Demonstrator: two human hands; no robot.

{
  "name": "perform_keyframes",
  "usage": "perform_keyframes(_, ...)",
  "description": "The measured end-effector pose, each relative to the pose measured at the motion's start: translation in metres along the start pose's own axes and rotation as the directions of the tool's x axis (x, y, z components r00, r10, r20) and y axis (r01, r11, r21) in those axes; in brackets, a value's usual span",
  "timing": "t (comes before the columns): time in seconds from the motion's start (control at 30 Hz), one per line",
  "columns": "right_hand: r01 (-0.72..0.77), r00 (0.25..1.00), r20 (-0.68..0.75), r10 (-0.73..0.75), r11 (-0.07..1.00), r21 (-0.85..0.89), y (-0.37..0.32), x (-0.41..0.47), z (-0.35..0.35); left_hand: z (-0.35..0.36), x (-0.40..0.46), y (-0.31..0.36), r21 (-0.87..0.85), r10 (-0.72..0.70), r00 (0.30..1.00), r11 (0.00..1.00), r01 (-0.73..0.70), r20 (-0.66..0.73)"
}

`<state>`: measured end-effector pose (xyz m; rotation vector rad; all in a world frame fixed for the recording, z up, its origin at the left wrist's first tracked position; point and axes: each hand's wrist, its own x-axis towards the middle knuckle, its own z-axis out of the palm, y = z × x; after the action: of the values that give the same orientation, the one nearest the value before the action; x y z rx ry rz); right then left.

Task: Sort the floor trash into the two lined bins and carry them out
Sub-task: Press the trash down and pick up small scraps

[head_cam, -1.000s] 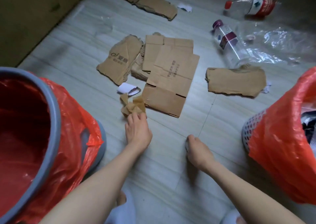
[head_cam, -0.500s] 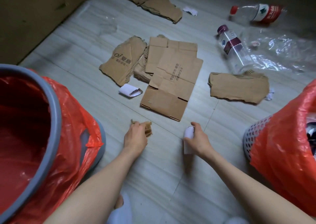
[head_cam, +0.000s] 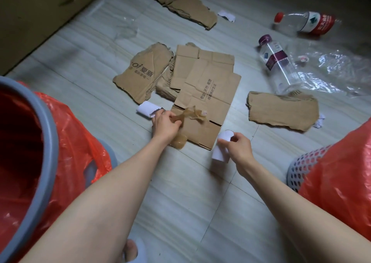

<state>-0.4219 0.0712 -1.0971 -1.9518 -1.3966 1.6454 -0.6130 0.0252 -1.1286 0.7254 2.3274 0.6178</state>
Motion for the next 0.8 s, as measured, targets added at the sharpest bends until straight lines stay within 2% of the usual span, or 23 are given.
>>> perform_keyframes(0.17, -0.074, 0.996, 0.057, 0.071, 0.997, 0.039, -0.002, 0.018, 0.008, 0.008, -0.001, -0.006, -0.043, -0.051, 0.993, 0.998, 0.047, -0.108)
perform_keyframes(0.23, -0.079, 0.994, 0.076, 0.079, 0.997, -0.001, 0.004, 0.018, 0.011, 0.006, -0.007, -0.004, -0.099, -0.099, 0.983, 0.991, 0.084, -0.152)
perform_keyframes(0.33, -0.067, 0.995, 0.060, 0.074, 0.991, -0.116, 0.016, 0.012, 0.012, -0.003, -0.014, 0.007, -0.246, -0.186, 0.965, 0.959, 0.139, -0.183)
perform_keyframes(0.43, -0.073, 0.996, 0.037, 0.080, 0.982, -0.176, 0.031, -0.004, 0.005, -0.014, -0.025, 0.031, -0.432, -0.203, 0.972, 0.892, 0.133, -0.120)
perform_keyframes(0.57, -0.120, 0.990, 0.064, 0.129, 0.984, -0.132, 0.034, -0.039, -0.011, -0.031, -0.058, 0.101, -0.643, -0.037, 0.999, 0.765, 0.033, 0.008)
perform_keyframes(0.63, -0.095, 0.992, 0.076, 0.103, 0.991, -0.098, 0.018, -0.049, -0.026, -0.039, -0.080, 0.145, -0.699, 0.084, 0.995, 0.715, -0.021, 0.056)
perform_keyframes(0.8, -0.016, 0.994, 0.107, 0.019, 0.999, -0.030, -0.043, -0.068, -0.081, -0.058, -0.138, 0.228, -0.766, 0.297, 0.954, 0.619, -0.173, 0.025)
